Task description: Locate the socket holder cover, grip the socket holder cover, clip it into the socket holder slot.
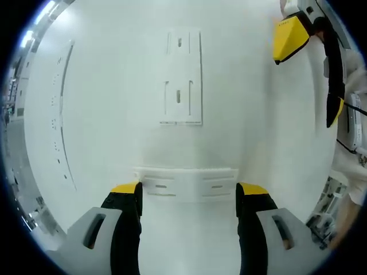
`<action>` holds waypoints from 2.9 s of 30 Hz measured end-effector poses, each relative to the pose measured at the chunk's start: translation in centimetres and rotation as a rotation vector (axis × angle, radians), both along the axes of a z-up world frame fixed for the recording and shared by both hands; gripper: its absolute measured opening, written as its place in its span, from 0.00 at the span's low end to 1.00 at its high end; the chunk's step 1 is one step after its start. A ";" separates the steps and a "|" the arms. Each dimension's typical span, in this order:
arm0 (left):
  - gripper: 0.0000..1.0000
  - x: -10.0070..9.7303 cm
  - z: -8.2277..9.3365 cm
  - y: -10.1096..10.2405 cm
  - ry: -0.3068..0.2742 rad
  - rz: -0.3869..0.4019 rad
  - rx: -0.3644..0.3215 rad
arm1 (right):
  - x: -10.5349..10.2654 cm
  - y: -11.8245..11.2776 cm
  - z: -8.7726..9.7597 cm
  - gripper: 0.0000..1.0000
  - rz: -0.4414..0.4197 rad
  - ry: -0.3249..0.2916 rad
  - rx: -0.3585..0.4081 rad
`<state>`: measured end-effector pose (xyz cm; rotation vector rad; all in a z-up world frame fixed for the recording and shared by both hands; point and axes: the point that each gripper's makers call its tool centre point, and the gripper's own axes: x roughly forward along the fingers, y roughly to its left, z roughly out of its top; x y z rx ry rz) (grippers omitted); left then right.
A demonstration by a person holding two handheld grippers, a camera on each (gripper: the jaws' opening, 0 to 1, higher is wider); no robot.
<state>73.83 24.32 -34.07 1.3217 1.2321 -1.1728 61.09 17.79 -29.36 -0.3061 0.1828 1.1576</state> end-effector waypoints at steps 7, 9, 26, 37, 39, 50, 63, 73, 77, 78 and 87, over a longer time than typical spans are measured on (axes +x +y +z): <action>0.65 0.1 -0.1 -0.1 0.000 -0.004 0.002 | -0.2 0.0 -0.2 0.83 -0.001 0.002 -0.001; 0.65 0.2 -0.1 -0.1 0.000 -0.005 0.007 | -0.2 0.0 -0.2 0.83 0.000 0.002 -0.003; 0.66 0.2 -0.1 -0.1 -0.001 -0.005 0.011 | -0.5 0.0 -0.3 0.83 0.000 -0.001 -0.007; 0.67 0.0 -0.2 0.3 -0.009 0.001 0.025 | -0.4 0.0 -0.3 0.83 0.001 -0.003 -0.008; 0.67 0.0 -0.2 0.4 -0.012 0.003 0.026 | -0.4 0.0 -0.4 0.83 0.001 -0.003 -0.010; 0.72 0.2 -0.1 0.4 -0.038 0.005 0.004 | -0.3 0.0 -0.5 0.83 0.001 -0.003 -0.015; 0.76 0.6 0.1 0.0 -0.066 -0.009 -0.013 | -0.3 -0.1 -0.4 0.83 0.000 -0.006 -0.015; 0.78 0.9 0.1 -0.1 -0.072 -0.013 -0.017 | -0.3 -0.1 -0.4 0.83 0.000 -0.006 -0.017; 0.78 1.0 0.0 0.0 -0.076 -0.010 -0.018 | -0.2 -0.1 -0.4 0.83 -0.001 -0.005 -0.016; 0.77 1.0 0.0 0.0 -0.077 -0.007 -0.017 | -0.2 -0.1 -0.3 0.83 -0.001 -0.005 -0.017; 0.77 1.2 0.2 0.2 -0.087 -0.011 -0.016 | -0.2 -0.1 -0.2 0.83 -0.002 -0.006 -0.015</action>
